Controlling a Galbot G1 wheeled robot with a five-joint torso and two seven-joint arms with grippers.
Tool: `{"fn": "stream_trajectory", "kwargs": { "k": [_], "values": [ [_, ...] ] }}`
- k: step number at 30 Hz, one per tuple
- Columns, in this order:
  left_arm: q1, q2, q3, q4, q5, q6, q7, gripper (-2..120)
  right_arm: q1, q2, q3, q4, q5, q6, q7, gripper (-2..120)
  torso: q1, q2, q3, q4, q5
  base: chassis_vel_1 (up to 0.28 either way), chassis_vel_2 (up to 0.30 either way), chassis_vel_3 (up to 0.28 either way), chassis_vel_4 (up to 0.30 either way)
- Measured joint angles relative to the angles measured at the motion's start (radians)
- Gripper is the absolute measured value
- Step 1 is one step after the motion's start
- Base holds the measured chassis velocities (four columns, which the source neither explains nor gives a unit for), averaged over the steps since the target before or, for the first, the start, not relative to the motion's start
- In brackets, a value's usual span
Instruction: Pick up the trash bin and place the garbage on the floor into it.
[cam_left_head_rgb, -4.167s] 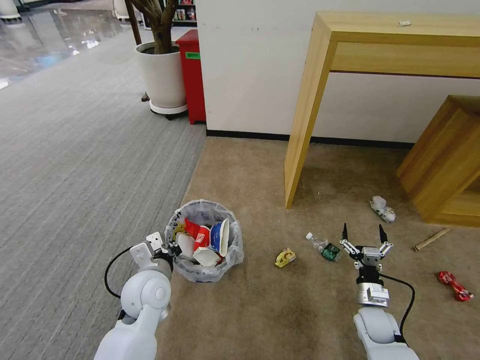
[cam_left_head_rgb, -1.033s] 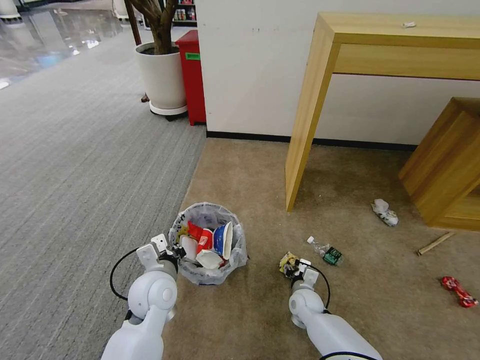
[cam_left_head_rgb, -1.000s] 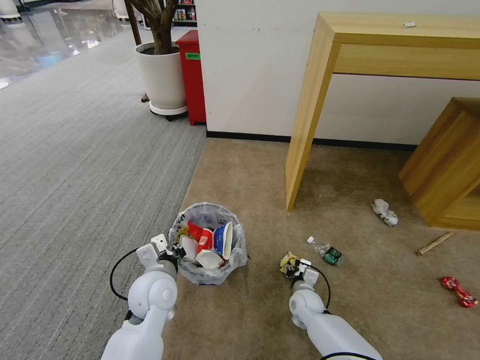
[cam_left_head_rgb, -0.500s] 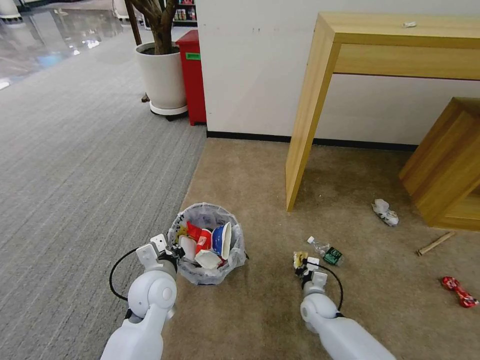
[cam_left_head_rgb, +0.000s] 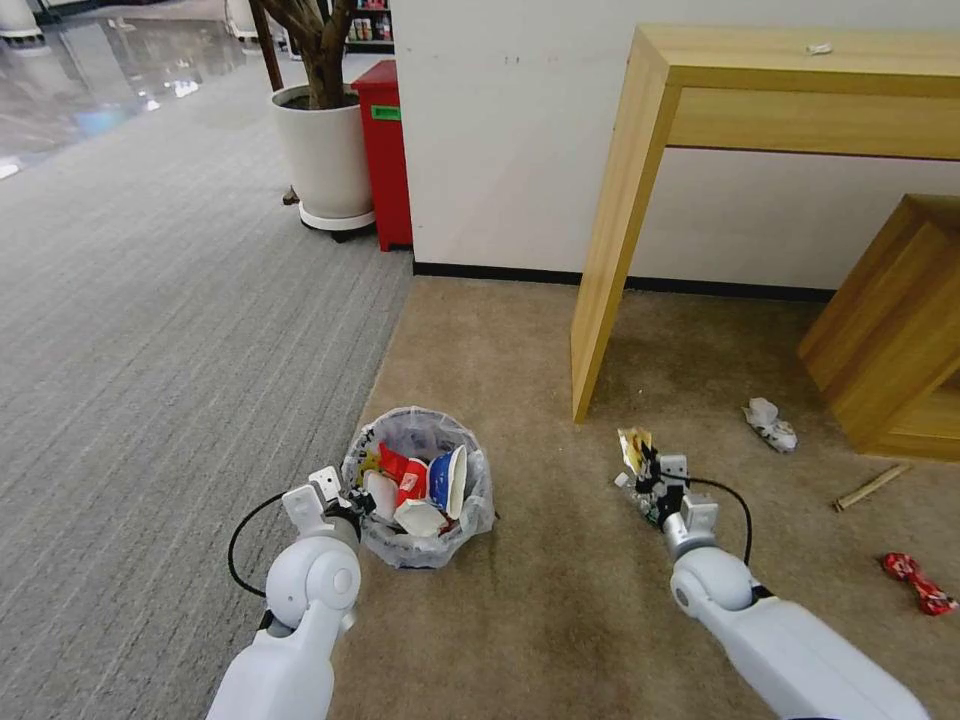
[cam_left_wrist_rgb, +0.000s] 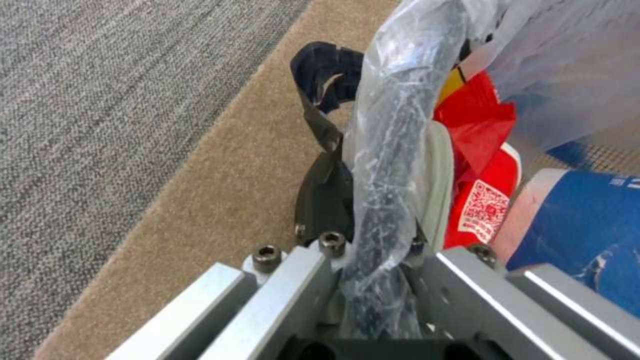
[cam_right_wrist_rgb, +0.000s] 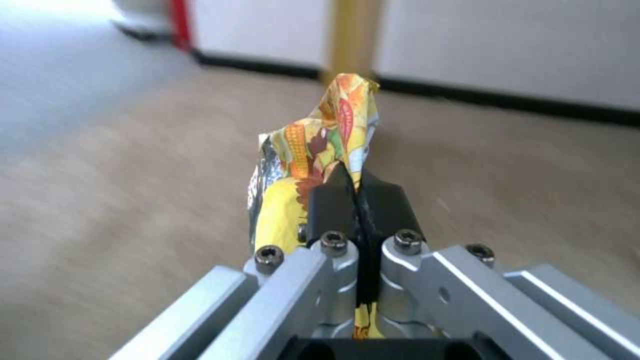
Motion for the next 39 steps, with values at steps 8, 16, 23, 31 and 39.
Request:
{"fn": "stream_trajectory", "kwargs": {
  "k": [8, 16, 23, 31, 39],
  "values": [
    [-0.003, 0.031, 0.002, 0.006, -0.013, 0.003, -0.002, 0, 0.034, -0.093, -0.038, 0.126, 0.151, 0.130, -0.219, 0, 0.000, 0.000, 0.000, 0.0001, 0.0000, 0.000, 0.000, 0.000, 0.000],
    [-0.018, 0.033, 0.016, 0.019, -0.017, 0.007, -0.013, 0, 0.092, -0.166, -0.121, 0.213, 0.257, 0.205, -0.343, 0, 0.000, 0.000, 0.000, 0.0000, 0.0002, 0.000, 0.000, 0.000, 0.000],
    [-0.025, 0.023, 0.029, 0.022, -0.015, 0.012, -0.019, 0, 0.244, -0.193, -0.290, 0.237, 0.304, 0.247, -0.432, 0, 0.000, 0.000, 0.000, 0.0002, -0.0003, 0.000, 0.000, 0.000, 0.000],
    [-0.028, 0.012, 0.030, 0.016, -0.013, 0.016, -0.020, 0, 0.389, -0.172, -0.501, 0.200, 0.316, 0.257, -0.464, 0, 0.000, 0.000, 0.000, 0.0001, -0.0003, 0.000, 0.000, 0.000, 0.000],
    [-0.031, 0.010, 0.028, 0.016, -0.013, 0.017, -0.021, 0, 0.419, -0.151, -0.580, 0.177, 0.313, 0.257, -0.465, 0, 0.000, 0.000, 0.000, 0.0000, -0.0001, 0.000, 0.000, 0.000, 0.000]
  ]
}}
